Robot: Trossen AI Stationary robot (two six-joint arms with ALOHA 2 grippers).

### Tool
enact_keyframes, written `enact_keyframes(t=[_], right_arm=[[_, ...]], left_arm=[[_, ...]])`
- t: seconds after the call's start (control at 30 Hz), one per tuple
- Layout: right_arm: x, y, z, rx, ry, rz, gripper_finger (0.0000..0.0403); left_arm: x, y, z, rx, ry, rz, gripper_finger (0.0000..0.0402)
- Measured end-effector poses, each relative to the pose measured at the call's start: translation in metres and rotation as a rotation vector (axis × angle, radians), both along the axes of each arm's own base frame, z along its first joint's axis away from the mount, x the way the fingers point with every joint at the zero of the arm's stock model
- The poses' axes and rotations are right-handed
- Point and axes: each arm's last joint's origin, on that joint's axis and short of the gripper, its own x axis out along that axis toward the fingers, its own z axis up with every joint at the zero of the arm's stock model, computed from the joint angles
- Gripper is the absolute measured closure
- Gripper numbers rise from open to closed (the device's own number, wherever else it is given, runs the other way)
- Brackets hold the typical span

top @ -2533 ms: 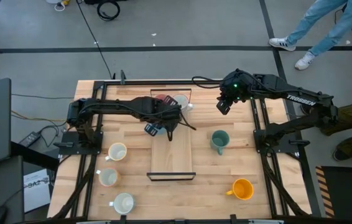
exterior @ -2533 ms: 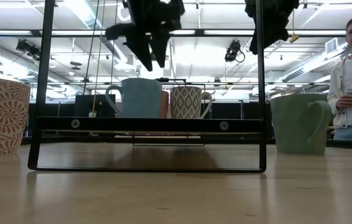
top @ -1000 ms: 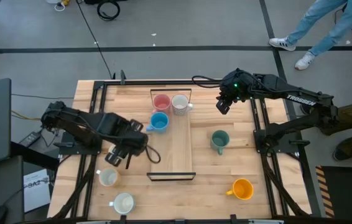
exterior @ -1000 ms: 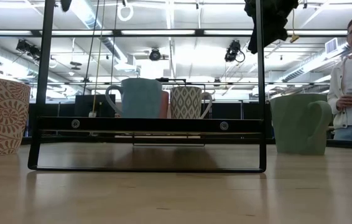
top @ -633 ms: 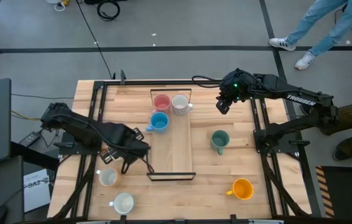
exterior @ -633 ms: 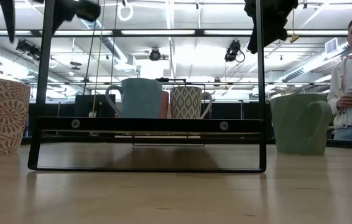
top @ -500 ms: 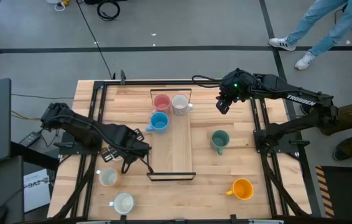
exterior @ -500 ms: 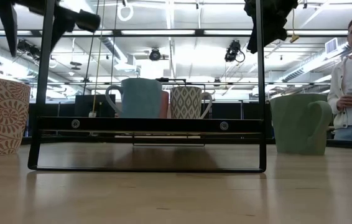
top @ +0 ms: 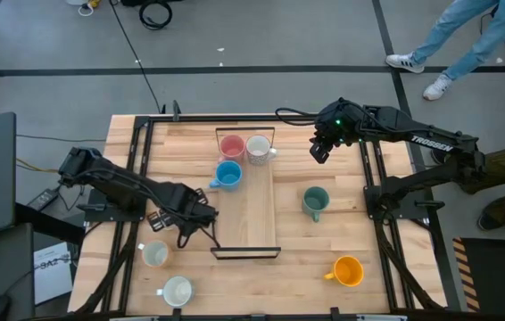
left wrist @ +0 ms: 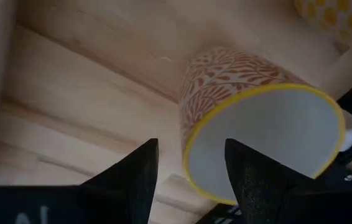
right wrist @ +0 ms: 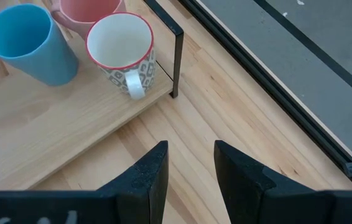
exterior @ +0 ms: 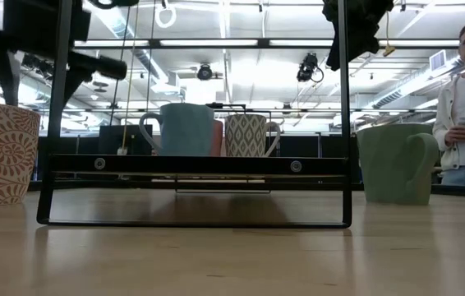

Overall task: Place coffee mugs
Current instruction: Put the orange patterned mug on the shelf

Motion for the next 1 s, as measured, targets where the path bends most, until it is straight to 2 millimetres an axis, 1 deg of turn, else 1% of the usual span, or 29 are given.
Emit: enact_keyframes(t=[0.17,0.27,0.4,0.83,0.93,1.0], right_arm=[[0.000,0.000,0.000,-0.001,-0.002,0.000,0.0268],[0.000,0.000,0.000,-0.002,-0.006,0.000,0.0268],[0.000,0.000,0.000,-0.002,-0.006,0.000,0.0268],[0.000,0.000,0.000,-0.002,-0.006,0.000,0.0268],[0.000,0.000,0.000,-0.002,-0.006,0.000,0.0268],[0.000,0.000,0.000,-0.002,-0.006,0.000,0.0268]], left_arm=[[-0.004,0.001,-0.013,0.005,0.015,0.000,0.0210],[-0.007,0.002,-0.019,0.010,0.031,0.001,0.0222],[-0.009,0.003,-0.022,0.014,0.040,0.001,0.0250],[-0.008,0.002,-0.022,0.010,0.032,0.004,0.0355],[-0.008,0.002,-0.022,0.012,0.033,0.003,0.0370],[-0.008,0.002,-0.022,0.012,0.031,0.007,0.0372]])
